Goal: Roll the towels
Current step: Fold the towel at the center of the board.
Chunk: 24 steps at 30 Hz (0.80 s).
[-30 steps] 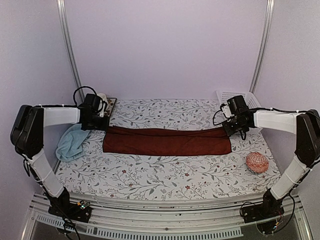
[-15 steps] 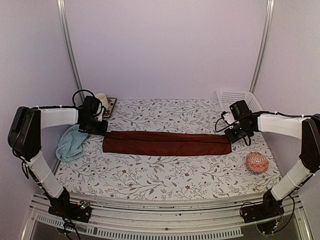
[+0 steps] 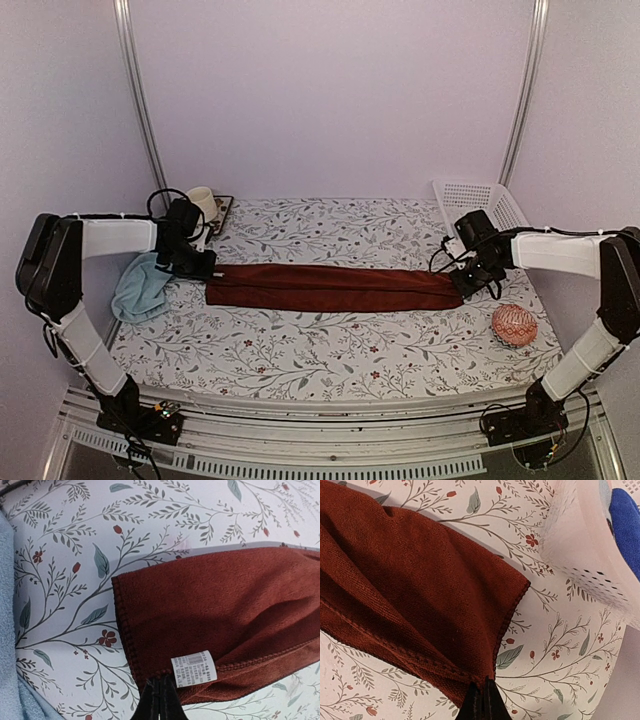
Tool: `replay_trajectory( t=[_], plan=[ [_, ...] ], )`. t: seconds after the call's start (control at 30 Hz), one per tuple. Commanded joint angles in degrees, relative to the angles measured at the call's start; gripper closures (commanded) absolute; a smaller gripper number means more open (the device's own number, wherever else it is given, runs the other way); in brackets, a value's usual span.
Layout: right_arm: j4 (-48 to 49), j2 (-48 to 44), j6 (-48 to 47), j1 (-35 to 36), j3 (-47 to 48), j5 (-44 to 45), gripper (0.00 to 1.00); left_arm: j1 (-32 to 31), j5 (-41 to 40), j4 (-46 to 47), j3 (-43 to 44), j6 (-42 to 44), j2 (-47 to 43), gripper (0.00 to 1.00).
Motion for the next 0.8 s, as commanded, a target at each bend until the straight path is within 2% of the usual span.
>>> replay_trajectory(
  t=[0.0, 0.27, 0.6, 0.77],
  plan=[
    [-1.2, 0.7, 0.7, 0.5, -1.0, 1.9, 0.98, -0.5, 1.3, -1.2, -0.9, 0.4, 1.3, 1.0],
    [-1.2, 1.0, 0.9, 0.6, 1.6, 4.1, 0.98, -0.4, -2.0, -1.0, 0.5, 0.2, 0.4, 1.0],
    [7.3, -8.0, -5.3, 0.6, 10.2, 6.6, 0.98, 0.2, -14.9, -1.8, 13.4, 1.6, -6.5, 1.0],
    [10.4, -13.6, -8.7, 0.7, 9.1, 6.4, 0.98, 0.3, -19.0, -1.3, 12.4, 2.3, -13.6, 1.0]
  ],
)
